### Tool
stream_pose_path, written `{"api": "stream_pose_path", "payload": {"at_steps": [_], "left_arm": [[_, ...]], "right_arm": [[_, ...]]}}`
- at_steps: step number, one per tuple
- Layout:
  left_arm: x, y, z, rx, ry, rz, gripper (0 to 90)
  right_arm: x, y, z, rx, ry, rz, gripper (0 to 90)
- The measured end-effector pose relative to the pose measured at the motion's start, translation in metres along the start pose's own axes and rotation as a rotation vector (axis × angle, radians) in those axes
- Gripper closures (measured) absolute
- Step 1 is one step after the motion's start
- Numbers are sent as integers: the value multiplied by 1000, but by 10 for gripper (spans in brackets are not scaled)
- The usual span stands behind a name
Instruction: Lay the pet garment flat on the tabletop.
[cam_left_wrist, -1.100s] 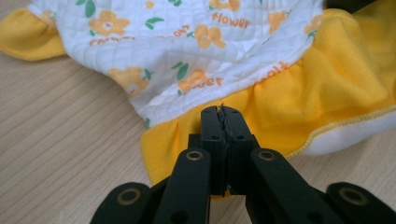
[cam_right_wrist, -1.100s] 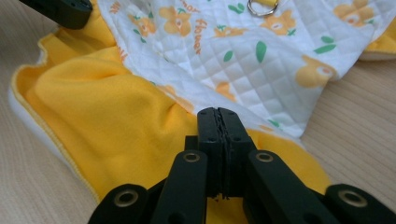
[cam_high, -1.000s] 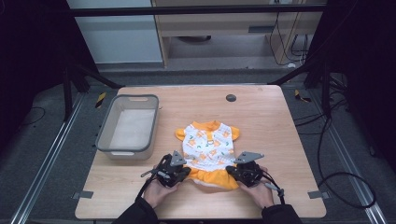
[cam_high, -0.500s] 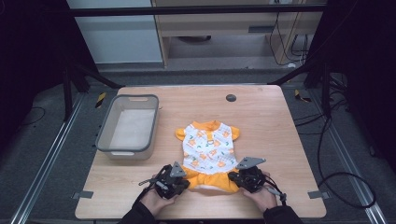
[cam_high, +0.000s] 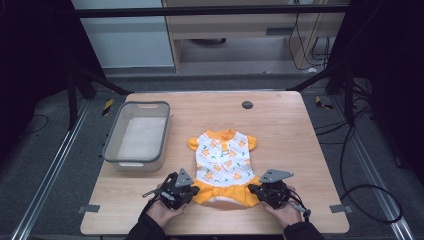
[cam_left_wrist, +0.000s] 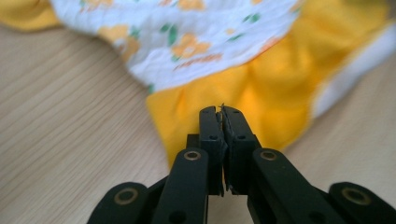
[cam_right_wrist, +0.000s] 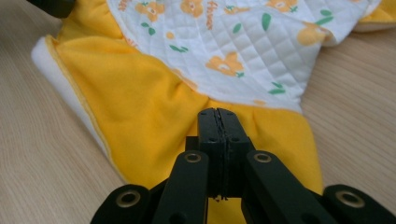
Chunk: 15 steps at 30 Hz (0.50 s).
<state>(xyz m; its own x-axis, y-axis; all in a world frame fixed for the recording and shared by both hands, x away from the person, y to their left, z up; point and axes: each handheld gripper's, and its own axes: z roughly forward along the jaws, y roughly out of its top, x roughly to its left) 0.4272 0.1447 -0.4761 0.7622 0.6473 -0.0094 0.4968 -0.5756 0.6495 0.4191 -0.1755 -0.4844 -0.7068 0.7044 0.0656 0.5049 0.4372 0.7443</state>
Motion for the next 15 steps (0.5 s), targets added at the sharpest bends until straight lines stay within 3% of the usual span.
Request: {"api": "stream_pose_path", "payload": {"at_steps": [1,6,15], "left_arm": [[4,-5,5,33,6,-8,877],[2,-10,4,54,7,2,875],[-12,-20,-5,75,-54,3,874]], "right_arm": [[-3,-4,-2,16,-11,7,900],[-9,-13,-6,68,-22,17,900],[-7,-25,-12,101,5,32,900]]}}
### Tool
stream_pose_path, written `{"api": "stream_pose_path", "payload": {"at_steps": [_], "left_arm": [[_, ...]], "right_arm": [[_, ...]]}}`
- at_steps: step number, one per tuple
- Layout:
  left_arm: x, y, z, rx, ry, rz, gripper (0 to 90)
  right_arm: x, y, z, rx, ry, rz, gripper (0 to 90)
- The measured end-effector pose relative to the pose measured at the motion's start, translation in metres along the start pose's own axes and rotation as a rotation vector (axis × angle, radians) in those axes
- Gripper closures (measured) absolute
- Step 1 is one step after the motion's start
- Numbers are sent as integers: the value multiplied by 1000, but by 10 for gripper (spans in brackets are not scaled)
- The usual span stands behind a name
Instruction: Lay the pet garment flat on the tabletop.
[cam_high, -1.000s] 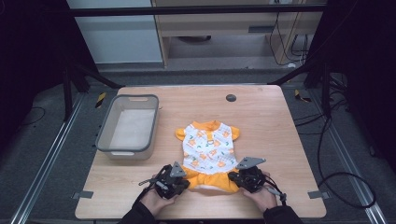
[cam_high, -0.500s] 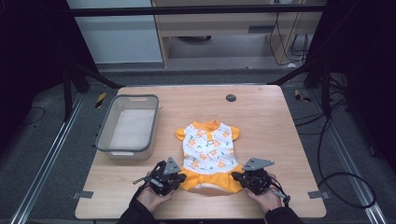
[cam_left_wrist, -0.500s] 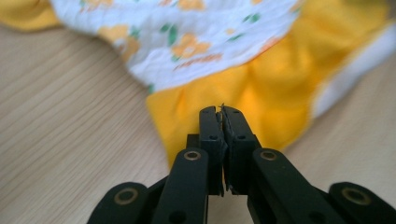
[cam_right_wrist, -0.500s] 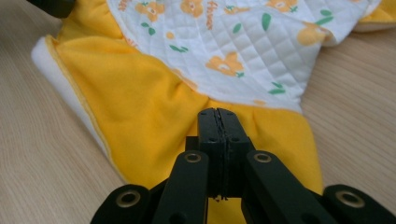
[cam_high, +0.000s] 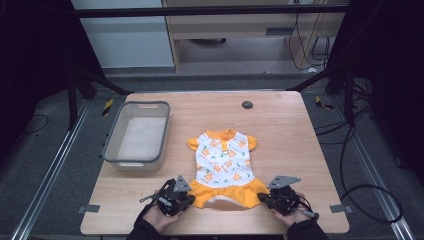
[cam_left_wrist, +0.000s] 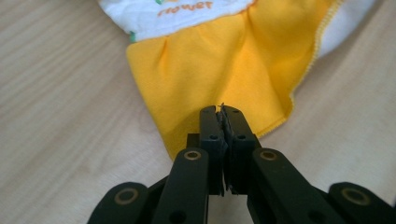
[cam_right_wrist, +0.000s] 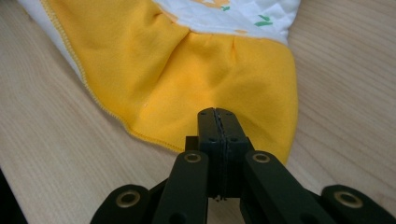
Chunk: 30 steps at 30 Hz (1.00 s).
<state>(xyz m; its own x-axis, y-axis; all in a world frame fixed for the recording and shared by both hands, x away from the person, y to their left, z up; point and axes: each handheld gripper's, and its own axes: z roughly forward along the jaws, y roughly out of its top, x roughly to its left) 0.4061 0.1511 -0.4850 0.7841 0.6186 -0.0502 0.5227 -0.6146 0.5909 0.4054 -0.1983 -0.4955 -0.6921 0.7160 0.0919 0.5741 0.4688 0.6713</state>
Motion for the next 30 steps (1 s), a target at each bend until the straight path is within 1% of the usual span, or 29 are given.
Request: {"api": "stream_pose_path", "payload": {"at_steps": [2,5,7,11,13,15,17,18,19,20,21,22,23,24,25,26,27,28,29,30], "left_arm": [[-6,-3,-2,3,-12,6,874],[-13,-7,-5,10,-25,16,874],[-17,-10,-6,8,-32,24,874],[-18,-12,-8,8,-33,27,874],[-17,-12,-8,6,-40,21,873],[-17,-10,-9,-4,-42,31,871],[-16,-5,-15,-46,-55,26,870],[-16,0,-18,-82,-53,18,870],[-15,2,-19,-91,-53,19,870],[-15,11,-20,-131,-54,11,870],[-15,11,-20,-131,-54,11,870],[-15,17,-17,-143,-48,10,870],[-14,21,-11,-139,-42,11,869],[-13,23,-6,-130,-34,11,866],[-13,23,-6,-130,-34,11,866],[-11,26,-1,-130,-24,5,867],[-9,29,3,-141,-26,-21,866],[-9,29,3,-141,-26,-21,867],[-7,33,6,-150,-40,-38,867],[-7,34,8,-149,-40,-38,866]], "right_arm": [[0,-4,-3,-2,7,3,900],[3,-9,-7,3,0,-7,900],[5,-13,-12,8,4,-7,900],[5,-15,-14,14,-3,-13,900],[5,-16,-15,17,-6,-18,900],[6,-14,-15,21,-6,-16,900],[6,-12,-17,-3,-7,-13,900],[8,-8,-20,-51,1,-14,900],[8,-8,-20,-51,1,-14,900],[9,-3,-20,-89,12,-8,900],[9,-3,-20,-89,12,-8,900],[10,-1,-19,-102,18,-4,900],[13,5,-14,-125,32,11,900],[13,8,-11,-129,33,13,900],[13,8,-11,-129,33,13,900],[13,16,-2,-137,15,-4,900],[13,20,0,-141,8,-3,900],[13,20,0,-141,8,-3,900],[13,22,1,-149,8,2,900],[14,25,3,-167,23,12,900]]}}
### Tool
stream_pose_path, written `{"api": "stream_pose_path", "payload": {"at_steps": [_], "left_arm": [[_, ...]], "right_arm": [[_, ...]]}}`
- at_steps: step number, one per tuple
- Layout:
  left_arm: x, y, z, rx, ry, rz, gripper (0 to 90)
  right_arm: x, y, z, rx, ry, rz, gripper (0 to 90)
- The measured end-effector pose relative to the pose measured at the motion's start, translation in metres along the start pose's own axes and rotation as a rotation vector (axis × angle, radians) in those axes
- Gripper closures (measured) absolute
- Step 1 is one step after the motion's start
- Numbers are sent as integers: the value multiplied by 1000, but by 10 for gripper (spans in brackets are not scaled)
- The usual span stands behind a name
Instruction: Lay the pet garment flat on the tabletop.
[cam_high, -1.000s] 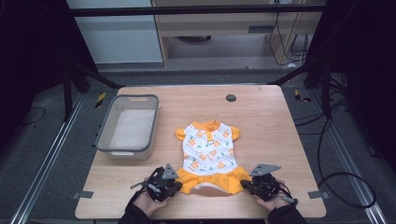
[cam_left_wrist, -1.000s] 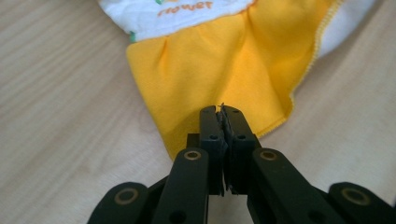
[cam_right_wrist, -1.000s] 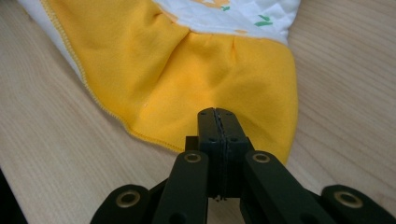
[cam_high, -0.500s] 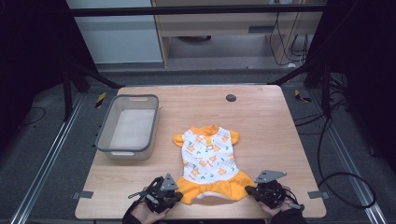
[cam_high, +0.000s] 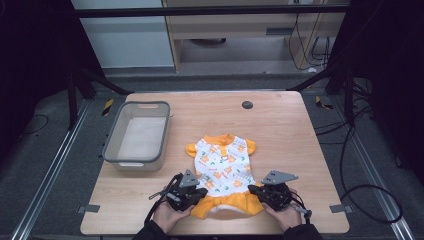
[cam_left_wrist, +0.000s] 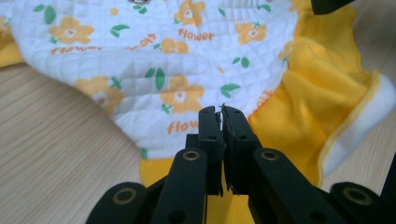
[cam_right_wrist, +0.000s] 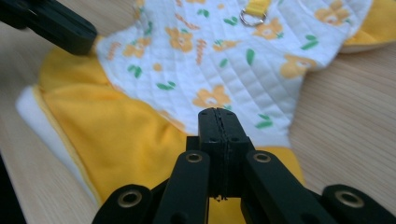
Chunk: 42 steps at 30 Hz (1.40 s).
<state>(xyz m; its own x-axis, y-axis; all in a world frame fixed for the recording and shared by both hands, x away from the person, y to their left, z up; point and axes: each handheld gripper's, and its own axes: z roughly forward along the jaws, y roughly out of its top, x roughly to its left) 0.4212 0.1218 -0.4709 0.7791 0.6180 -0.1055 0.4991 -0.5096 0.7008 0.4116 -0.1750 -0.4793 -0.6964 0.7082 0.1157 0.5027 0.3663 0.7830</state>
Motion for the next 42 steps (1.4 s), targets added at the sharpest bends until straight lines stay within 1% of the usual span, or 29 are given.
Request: {"api": "stream_pose_path", "payload": {"at_steps": [1,2,4,5,6,8,9,10,11,12,13,16,20,22,23,25,26,27,28,29,31,32,35,37,38,39,40,41,42], "left_arm": [[0,1,4,8,2,3,867],[0,1,9,28,3,8,866],[0,-1,15,51,13,20,867],[-1,-3,18,65,20,34,867],[-1,-5,19,67,24,40,868],[0,-5,18,68,23,41,868],[0,-5,18,72,22,43,868],[1,-5,19,70,18,42,868],[2,-5,19,70,14,40,868],[2,-5,18,68,16,43,867],[2,-5,18,63,21,46,867],[6,-4,17,67,25,56,866],[10,-4,18,71,36,53,866],[12,-4,19,71,40,63,866],[14,-4,19,72,36,56,867],[15,-4,19,72,39,59,869],[16,-4,19,73,39,61,870],[18,-4,19,70,51,69,871],[18,-4,19,70,51,69,872],[20,-4,18,71,56,75,872],[23,-4,19,64,64,68,875],[24,-4,19,65,67,68,876],[25,-3,19,66,67,60,877],[23,-3,17,66,76,55,872],[22,-2,16,68,75,56,860],[21,-2,15,61,70,55,860],[19,-1,12,46,56,48,861],[17,1,10,35,40,44,865],[12,3,6,19,21,41,871]], "right_arm": [[1,1,0,-6,11,9,900],[3,2,1,-18,27,14,900],[9,4,4,-20,51,10,900],[12,4,7,-16,61,6,900],[16,4,10,-9,80,6,900],[24,5,18,-1,110,-10,900],[24,5,18,-1,110,-10,900],[32,9,24,-25,142,-17,900],[32,9,24,-25,142,-17,900],[38,14,27,-56,164,-27,900],[38,14,27,-56,164,-27,900],[47,21,33,-89,224,-28,900],[55,21,44,-51,253,-59,900],[57,18,47,-23,268,-66,900],[58,16,48,-13,278,-70,900],[61,9,50,17,302,-73,900],[62,8,50,22,304,-78,900],[64,5,51,40,305,-85,900],[64,5,51,40,305,-85,900],[65,4,52,57,301,-93,900],[69,-1,54,91,298,-124,900],[70,-3,54,101,295,-131,900],[72,-6,54,100,296,-133,900],[72,-5,53,100,297,-131,900],[70,-3,49,84,301,-123,900],[70,-3,49,84,301,-123,900],[69,-2,47,67,302,-121,900],[62,3,36,23,285,-109,900],[58,5,30,4,267,-106,900]]}}
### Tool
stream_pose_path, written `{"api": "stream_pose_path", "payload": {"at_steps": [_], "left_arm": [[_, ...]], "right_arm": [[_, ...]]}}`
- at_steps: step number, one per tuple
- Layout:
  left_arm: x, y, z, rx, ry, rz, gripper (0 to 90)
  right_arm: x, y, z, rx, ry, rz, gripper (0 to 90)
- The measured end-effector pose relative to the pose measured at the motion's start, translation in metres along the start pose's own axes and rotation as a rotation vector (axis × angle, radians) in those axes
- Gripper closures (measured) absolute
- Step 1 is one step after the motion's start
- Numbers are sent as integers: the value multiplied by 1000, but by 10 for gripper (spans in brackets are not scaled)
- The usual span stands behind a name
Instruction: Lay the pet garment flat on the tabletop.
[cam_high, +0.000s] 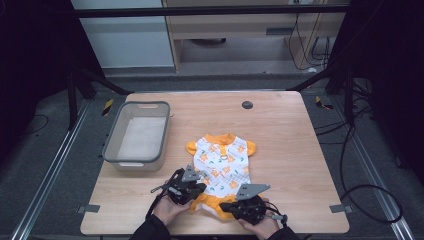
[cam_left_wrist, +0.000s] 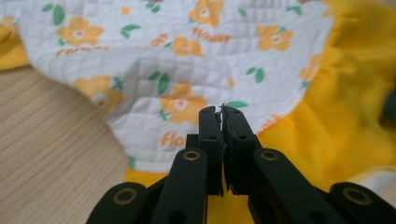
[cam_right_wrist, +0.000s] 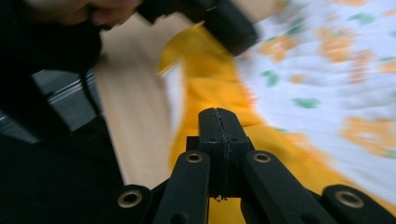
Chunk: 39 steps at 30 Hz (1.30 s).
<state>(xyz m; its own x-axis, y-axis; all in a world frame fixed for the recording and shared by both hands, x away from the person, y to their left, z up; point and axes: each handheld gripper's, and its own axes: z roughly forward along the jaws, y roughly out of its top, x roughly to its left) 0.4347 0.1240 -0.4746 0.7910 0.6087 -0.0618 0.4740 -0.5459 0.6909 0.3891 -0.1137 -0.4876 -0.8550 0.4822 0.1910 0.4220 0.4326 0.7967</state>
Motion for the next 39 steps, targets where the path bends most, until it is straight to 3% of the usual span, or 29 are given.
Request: {"api": "stream_pose_path", "payload": {"at_steps": [1,2,3,4,5,6,12,16,21,25,27,28,29,31,33,36,39], "left_arm": [[0,0,0,0,0,0,878],[-4,2,-2,-3,-31,-3,878],[-7,2,-3,-3,-45,-1,891],[-12,3,-4,7,-70,9,896],[-12,3,-4,7,-70,9,896],[-20,2,-4,24,-100,18,897],[-39,-10,-12,51,-145,54,896],[-52,-22,-16,85,-135,87,896],[-58,-34,-11,135,-108,101,896],[-57,-35,-12,129,-108,92,895],[-57,-33,-16,98,-119,90,895],[-57,-28,-26,42,-123,87,893],[-57,-28,-26,42,-123,87,893],[-56,-20,-39,-43,-98,84,892],[-50,-13,-43,-86,-50,76,890],[-37,-12,-32,-43,-23,42,886],[-35,-22,-21,45,-26,51,886]], "right_arm": [[0,0,0,0,0,0,900],[-3,0,-5,-10,-18,3,900],[-10,0,-16,-29,-53,18,900],[-18,-2,-27,-24,-121,16,900],[-18,-2,-27,-24,-121,16,900],[-28,-7,-35,-13,-167,33,900],[-44,-18,-41,34,-225,89,900],[-43,-19,-42,41,-229,93,900],[-45,-23,-45,57,-229,103,900],[-46,-27,-45,81,-228,116,900],[-45,-27,-43,91,-225,115,900],[-45,-26,-44,84,-222,110,900],[-45,-26,-44,84,-222,110,900],[-43,-24,-46,61,-221,108,900],[-43,-22,-48,37,-217,106,900],[-43,-21,-48,33,-222,102,900],[-42,-24,-48,52,-216,105,900]]}}
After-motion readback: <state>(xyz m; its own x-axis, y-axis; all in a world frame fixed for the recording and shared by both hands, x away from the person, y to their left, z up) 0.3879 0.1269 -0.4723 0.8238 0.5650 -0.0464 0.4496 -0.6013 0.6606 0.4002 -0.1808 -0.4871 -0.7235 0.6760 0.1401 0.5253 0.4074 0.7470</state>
